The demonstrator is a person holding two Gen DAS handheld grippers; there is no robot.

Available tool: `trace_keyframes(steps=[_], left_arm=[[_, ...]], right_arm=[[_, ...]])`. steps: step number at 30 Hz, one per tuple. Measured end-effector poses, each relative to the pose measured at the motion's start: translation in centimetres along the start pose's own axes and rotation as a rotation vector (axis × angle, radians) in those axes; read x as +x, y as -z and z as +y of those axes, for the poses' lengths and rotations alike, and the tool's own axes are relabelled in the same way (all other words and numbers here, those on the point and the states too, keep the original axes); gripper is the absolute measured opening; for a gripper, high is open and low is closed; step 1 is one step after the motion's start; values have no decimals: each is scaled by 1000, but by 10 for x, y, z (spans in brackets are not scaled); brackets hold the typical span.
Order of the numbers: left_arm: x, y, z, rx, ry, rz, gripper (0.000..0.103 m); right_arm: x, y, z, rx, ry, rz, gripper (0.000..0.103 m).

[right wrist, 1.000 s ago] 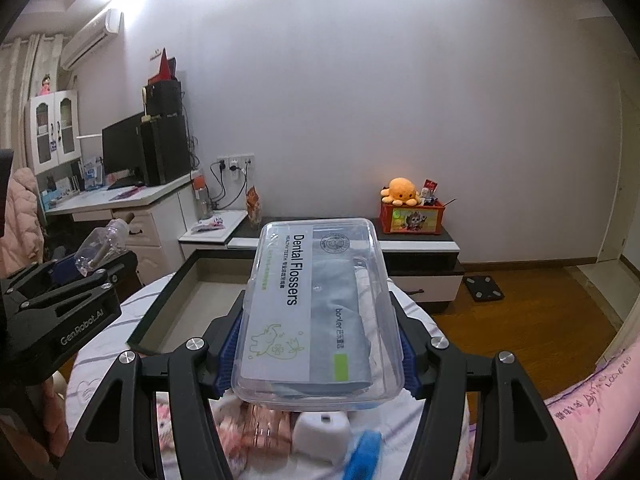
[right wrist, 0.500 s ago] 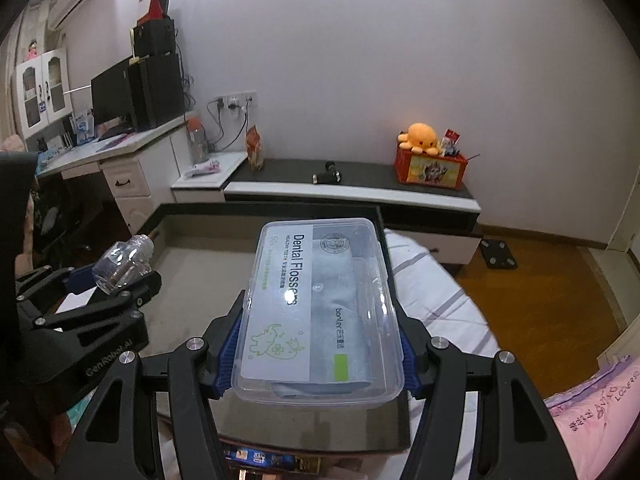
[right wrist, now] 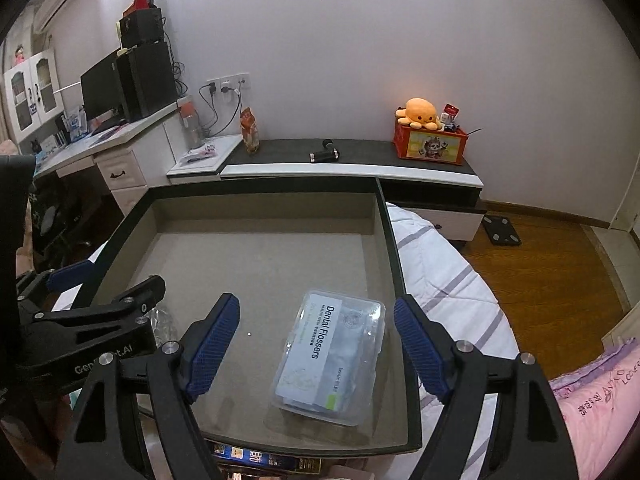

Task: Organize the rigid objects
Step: 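Release the bottle into the tray with the left tool while the right tool releases the flossers box, then withdraw both tools from the box tray back over the table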

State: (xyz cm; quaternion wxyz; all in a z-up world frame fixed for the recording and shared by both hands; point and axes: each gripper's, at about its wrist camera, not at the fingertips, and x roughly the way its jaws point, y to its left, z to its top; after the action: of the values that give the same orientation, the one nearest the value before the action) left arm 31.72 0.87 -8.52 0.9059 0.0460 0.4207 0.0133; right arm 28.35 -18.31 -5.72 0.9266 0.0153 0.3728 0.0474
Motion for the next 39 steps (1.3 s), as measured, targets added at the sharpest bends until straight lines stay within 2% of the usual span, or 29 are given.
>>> trace_keyframes(steps=[6,9,16,21,30,36,39], left_arm=[[-4,1,-5,27,-9,-13,90],[-9,1,-6,32,-6,-22,90],[-45,3,-7,34,3,-105,90],[-86,9,-5,44,9,-197,90],[-172,39,7,21,50,-385,90],[-232,71,16,-5,34,-564,93],[-251,86,19,-17,14,-613,94]], right_arm=[[-3,0,1,5,-14,3,81],[-9,-1,2,-4,5,-13,81],[-42,-4,6,-18,43,-84,81],[-88,-1,7,-12,46,-202,81],[-167,18,14,-1,71,-378,81],[-215,40,24,-18,83,-488,83],[-231,51,28,-25,78,-520,83]])
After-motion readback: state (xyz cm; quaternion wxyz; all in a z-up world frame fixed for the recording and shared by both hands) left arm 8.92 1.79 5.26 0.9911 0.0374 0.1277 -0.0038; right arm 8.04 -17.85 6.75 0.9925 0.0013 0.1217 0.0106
